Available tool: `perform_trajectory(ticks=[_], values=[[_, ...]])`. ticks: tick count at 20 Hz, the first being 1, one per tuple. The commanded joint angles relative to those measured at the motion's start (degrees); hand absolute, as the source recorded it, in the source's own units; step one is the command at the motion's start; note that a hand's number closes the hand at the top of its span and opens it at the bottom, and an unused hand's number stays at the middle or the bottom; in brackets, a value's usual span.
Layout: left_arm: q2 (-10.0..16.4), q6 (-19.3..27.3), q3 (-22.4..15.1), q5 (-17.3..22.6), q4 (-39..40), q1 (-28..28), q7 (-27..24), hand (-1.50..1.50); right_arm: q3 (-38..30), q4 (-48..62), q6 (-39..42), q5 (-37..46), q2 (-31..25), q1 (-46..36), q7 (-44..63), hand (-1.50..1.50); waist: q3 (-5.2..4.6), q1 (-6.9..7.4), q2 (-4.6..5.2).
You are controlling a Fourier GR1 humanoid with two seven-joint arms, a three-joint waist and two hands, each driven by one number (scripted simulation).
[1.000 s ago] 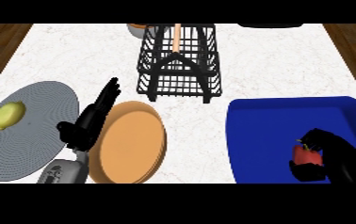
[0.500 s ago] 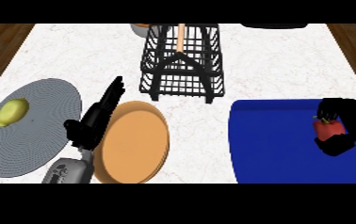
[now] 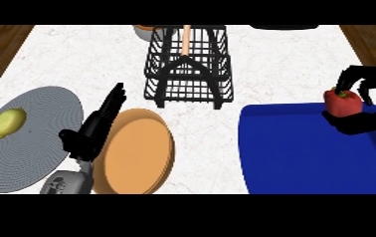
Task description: Pick the bell pepper from the tray and place it in the tiered basket
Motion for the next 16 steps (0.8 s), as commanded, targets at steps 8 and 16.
perform_trajectory(ticks=[8, 16], values=[[-3.37, 1.41, -2.63, -3.27, 2.05, 2.25, -1.63, 0.00, 0.49, -11.72, 7.66, -7.98, 4.52, -20.71, 24.71, 1.50, -0.22, 0.72, 0.28], [0.02, -2.82, 1.36, -0.84, 4.98, -0.93, -2.49, 0.00, 5.60, 3.28, 5.99, -4.13, 13.01, -43.15, 35.11, 1.50, -0.22, 1.25, 0.50]])
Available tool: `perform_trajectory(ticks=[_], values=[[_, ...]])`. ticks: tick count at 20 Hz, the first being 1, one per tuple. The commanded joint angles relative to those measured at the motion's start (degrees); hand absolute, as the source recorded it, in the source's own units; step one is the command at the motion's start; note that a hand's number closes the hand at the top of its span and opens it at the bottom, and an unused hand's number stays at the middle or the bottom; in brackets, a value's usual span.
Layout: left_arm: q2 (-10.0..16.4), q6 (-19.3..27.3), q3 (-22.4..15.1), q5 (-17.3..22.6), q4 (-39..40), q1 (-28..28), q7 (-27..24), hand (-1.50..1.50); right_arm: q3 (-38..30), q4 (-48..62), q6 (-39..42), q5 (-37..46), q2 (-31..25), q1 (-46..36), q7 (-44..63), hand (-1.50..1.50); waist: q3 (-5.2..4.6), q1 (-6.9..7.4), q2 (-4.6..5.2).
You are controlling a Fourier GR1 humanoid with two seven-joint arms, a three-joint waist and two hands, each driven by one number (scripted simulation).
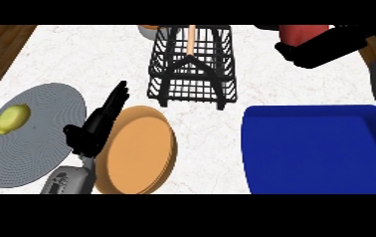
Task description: Pick the bell pepper from the tray and place it in the tiered basket
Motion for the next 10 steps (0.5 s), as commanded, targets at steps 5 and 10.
perform_trajectory(ticks=[5, 10], values=[[-0.93, 0.46, -0.80, -1.55, 0.18, 0.78, 0.27, 0.00, 1.61, 20.22, -3.19, 4.11, 8.32, -18.72, 1.98, 1.50, -0.12, 0.37, 0.29], [-1.84, 0.49, -1.34, -1.80, -0.28, 1.08, 1.01, 0.00, 3.99, 30.53, -6.06, 7.21, 13.78, -20.85, -3.44, 1.50, -0.10, 0.32, 0.37]])
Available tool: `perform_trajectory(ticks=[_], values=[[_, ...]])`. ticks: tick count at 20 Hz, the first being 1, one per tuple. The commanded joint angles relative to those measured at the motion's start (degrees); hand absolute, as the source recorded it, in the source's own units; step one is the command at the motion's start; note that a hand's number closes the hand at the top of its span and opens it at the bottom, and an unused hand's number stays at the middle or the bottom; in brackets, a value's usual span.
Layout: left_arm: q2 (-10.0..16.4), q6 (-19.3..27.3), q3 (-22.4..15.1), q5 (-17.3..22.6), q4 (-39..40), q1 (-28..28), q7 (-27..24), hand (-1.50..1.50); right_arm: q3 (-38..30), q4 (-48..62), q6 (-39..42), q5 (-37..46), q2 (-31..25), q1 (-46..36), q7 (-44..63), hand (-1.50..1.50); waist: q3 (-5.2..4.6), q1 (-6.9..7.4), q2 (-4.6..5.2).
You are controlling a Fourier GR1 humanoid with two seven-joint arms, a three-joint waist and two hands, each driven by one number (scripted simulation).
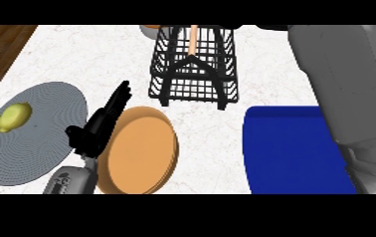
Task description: Pick the bell pepper from the tray and place it in the tiered basket
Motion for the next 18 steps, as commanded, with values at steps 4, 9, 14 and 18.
perform_trajectory(ticks=[4, 9, 14, 18], values=[[-1.41, 0.87, -1.47, -1.09, -2.13, 3.05, 1.51, 0.00, 0.35, 16.76, -3.90, 3.23, 5.93, -5.77, -7.86, 1.50, -0.10, 0.29, 0.19], [-0.76, -0.27, 0.61, -0.49, 2.24, 0.91, -0.99, 0.00, 0.16, 26.37, -10.80, 5.95, 12.59, -11.46, -10.04, 1.50, -0.15, 0.53, 0.41], [-0.93, -1.08, 0.66, 0.05, 1.58, -0.85, 1.14, 0.00, -4.29, 33.57, -12.14, 2.54, 14.53, -13.32, -14.87, 1.50, -0.12, 0.32, 0.40], [-0.46, -1.21, 1.06, 0.08, -0.34, -1.31, 1.98, 0.00, -5.31, 37.11, -13.21, -1.74, 14.63, -16.17, -13.51, 1.50, -0.12, 0.52, 0.28]])
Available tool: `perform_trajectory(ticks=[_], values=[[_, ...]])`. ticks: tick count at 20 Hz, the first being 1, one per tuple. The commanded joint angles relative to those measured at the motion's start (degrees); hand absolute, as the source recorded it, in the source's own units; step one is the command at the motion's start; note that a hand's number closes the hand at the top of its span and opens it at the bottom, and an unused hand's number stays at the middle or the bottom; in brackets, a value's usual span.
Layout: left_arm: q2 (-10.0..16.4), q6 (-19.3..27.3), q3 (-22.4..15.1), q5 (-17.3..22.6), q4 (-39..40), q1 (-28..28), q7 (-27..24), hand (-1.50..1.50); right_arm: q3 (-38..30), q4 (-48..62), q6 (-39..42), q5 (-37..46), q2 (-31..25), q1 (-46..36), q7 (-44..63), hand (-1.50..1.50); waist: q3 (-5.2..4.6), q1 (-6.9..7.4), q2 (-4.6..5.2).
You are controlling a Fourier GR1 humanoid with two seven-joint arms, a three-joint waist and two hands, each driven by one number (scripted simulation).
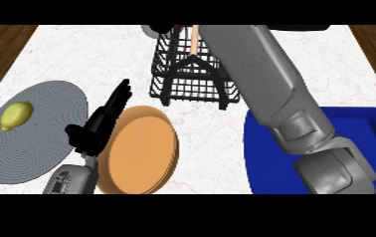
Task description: Pick the bell pepper from the tray and place it in the tiered basket
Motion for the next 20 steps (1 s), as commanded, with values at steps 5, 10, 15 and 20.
perform_trajectory(ticks=[5, 10, 15, 20], values=[[-1.20, 0.13, -0.99, -0.75, 1.31, -0.15, 0.77, 0.00, -5.09, 7.50, -2.44, -13.52, 1.15, -2.42, 10.01, -1.50, -0.17, 1.07, 0.11], [-1.51, 0.90, 0.86, 0.25, 2.00, -3.20, 4.03, 0.00, -6.04, 5.01, -4.28, -18.58, 1.16, -3.23, 9.15, -1.50, -0.12, -0.70, -0.16], [-0.37, -0.03, 0.82, 0.24, -1.03, 1.27, 2.18, 0.00, -5.88, 2.18, -12.79, -13.65, -1.82, 1.12, 4.03, -1.50, -0.08, -1.37, -0.33], [0.82, 0.41, 2.49, -0.14, 0.64, 1.83, 0.20, 0.00, -4.63, -0.13, -24.23, -6.85, -9.00, 0.91, 6.34, -1.50, -0.12, -2.78, -0.67]])
